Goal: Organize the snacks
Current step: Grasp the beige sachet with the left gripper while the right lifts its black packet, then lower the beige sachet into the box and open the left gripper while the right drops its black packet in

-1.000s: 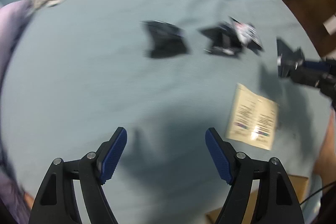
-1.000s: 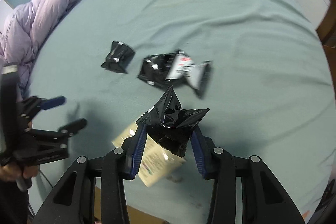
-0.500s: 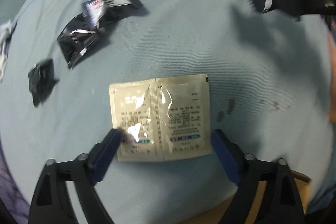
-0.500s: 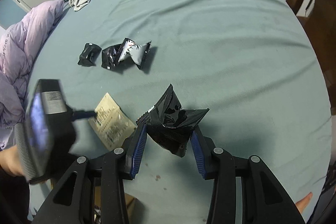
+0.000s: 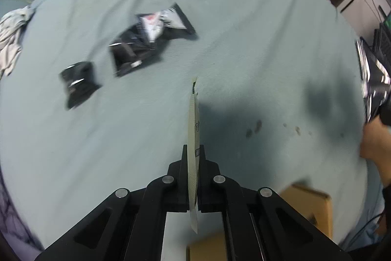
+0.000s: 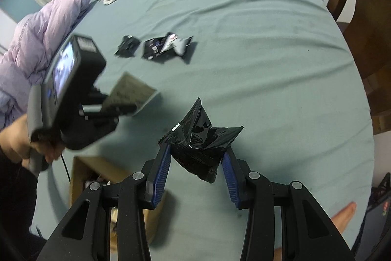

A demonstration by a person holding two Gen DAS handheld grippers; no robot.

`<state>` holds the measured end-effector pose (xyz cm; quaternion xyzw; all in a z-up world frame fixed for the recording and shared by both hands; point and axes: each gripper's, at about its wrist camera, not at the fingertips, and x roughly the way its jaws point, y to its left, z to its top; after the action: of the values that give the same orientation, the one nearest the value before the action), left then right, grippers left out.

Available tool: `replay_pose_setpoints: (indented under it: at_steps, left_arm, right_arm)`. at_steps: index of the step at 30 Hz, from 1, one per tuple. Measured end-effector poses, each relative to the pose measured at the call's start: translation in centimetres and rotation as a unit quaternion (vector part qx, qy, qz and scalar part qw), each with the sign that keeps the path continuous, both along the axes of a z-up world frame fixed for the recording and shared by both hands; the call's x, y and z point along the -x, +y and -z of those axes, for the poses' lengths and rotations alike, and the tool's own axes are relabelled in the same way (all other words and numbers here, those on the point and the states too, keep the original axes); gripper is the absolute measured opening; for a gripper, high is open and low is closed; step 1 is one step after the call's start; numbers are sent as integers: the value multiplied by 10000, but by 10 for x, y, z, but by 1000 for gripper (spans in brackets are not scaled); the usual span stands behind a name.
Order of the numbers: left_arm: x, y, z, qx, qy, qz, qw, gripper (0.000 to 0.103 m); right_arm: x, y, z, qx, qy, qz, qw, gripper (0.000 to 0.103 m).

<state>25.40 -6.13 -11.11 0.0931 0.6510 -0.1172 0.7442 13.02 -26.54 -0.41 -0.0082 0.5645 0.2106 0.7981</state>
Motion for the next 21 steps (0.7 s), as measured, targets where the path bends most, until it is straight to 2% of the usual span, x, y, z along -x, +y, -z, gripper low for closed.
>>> replay_pose_setpoints:
  at_steps: [5,11,15,17,19,21]
  left_arm:
    - [49,12,-59,112,-353,146,9992,2]
    - [104,37,-110,496,-451,110,9977,2]
    - [153,25,-116,727,-459,281,9959,2]
    - [171,22,-112,821,-626,268,9943,2]
    - [177,14,-109,624,-637,543,9945,2]
    - [179,16,-111,723,-591,426,9947,2]
  right_arm:
    - [25,19,-19,-191,103,-281,9994,41]
    - [44,35,-39,-69,-25,-530,9986,41]
    - [64,50,-33,148,-122,-934,9954,41]
    - [66,52,-24,214,74,-985,9949,41]
    - [67,51,-21,359,161,-980,9944,41]
    - [71,47,-31,521,25,-982,9938,41]
